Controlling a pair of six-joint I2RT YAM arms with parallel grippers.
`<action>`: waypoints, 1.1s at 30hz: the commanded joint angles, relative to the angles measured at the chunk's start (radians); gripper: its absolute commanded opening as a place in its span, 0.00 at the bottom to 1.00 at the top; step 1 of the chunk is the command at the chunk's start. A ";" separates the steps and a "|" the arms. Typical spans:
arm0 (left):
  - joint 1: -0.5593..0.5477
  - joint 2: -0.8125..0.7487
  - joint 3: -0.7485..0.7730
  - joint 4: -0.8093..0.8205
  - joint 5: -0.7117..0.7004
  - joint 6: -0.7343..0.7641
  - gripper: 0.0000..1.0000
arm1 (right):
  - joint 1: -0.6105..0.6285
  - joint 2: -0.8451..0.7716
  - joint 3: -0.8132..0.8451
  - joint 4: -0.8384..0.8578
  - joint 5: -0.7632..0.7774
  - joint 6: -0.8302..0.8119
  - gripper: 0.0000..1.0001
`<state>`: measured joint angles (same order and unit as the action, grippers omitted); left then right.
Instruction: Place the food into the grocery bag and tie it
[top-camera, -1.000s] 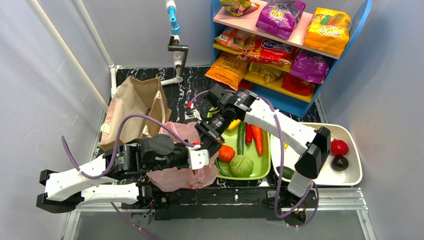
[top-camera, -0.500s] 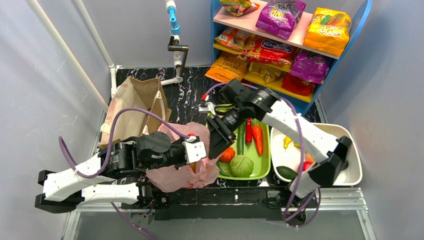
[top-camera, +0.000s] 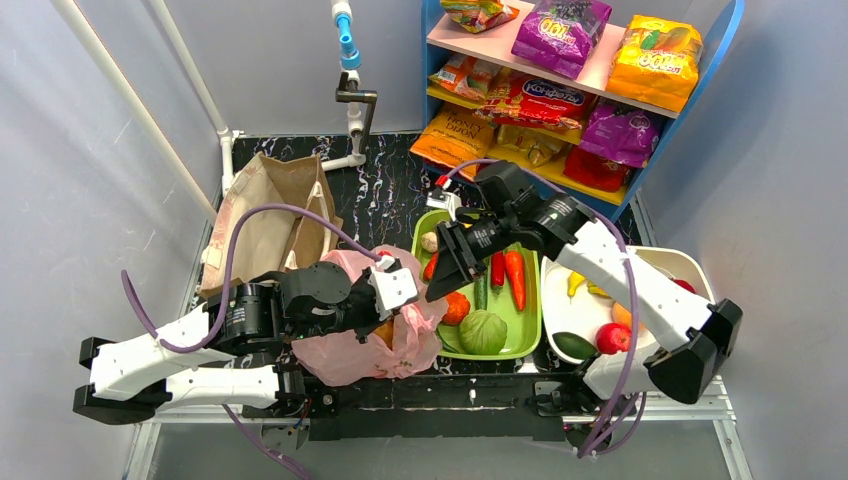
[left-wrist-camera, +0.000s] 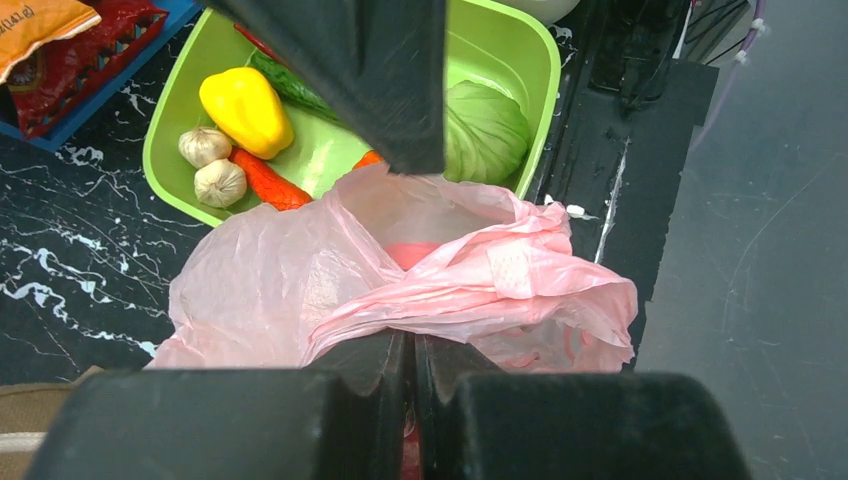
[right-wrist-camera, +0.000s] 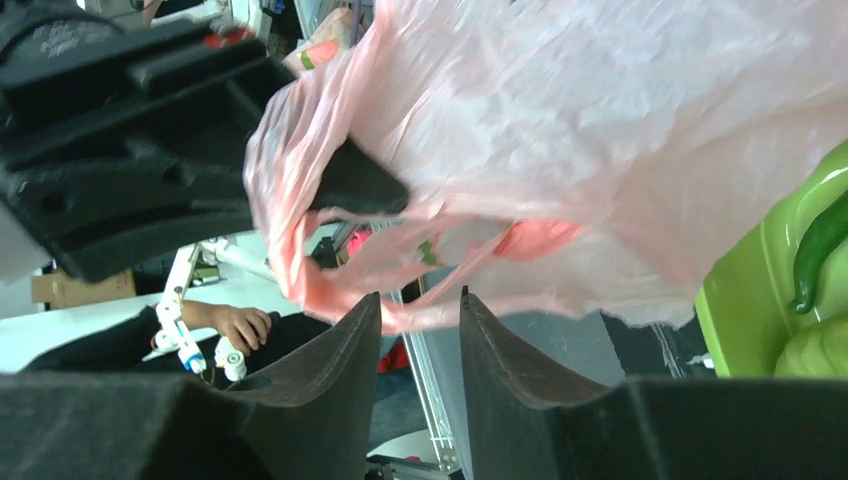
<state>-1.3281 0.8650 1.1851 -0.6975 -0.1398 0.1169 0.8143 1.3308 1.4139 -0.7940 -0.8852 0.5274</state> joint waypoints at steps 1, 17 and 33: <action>0.000 -0.009 0.025 -0.017 -0.018 -0.083 0.00 | 0.008 0.065 -0.005 0.140 -0.028 0.017 0.40; 0.000 -0.012 0.030 -0.005 -0.074 -0.263 0.00 | 0.118 0.098 -0.104 0.248 -0.341 -0.043 0.39; 0.000 0.002 0.071 -0.028 -0.151 -0.477 0.00 | 0.196 -0.023 -0.259 0.553 -0.190 0.094 0.56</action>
<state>-1.3285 0.8631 1.2060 -0.7162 -0.2264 -0.2741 0.9768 1.3483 1.1595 -0.3527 -1.1538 0.5919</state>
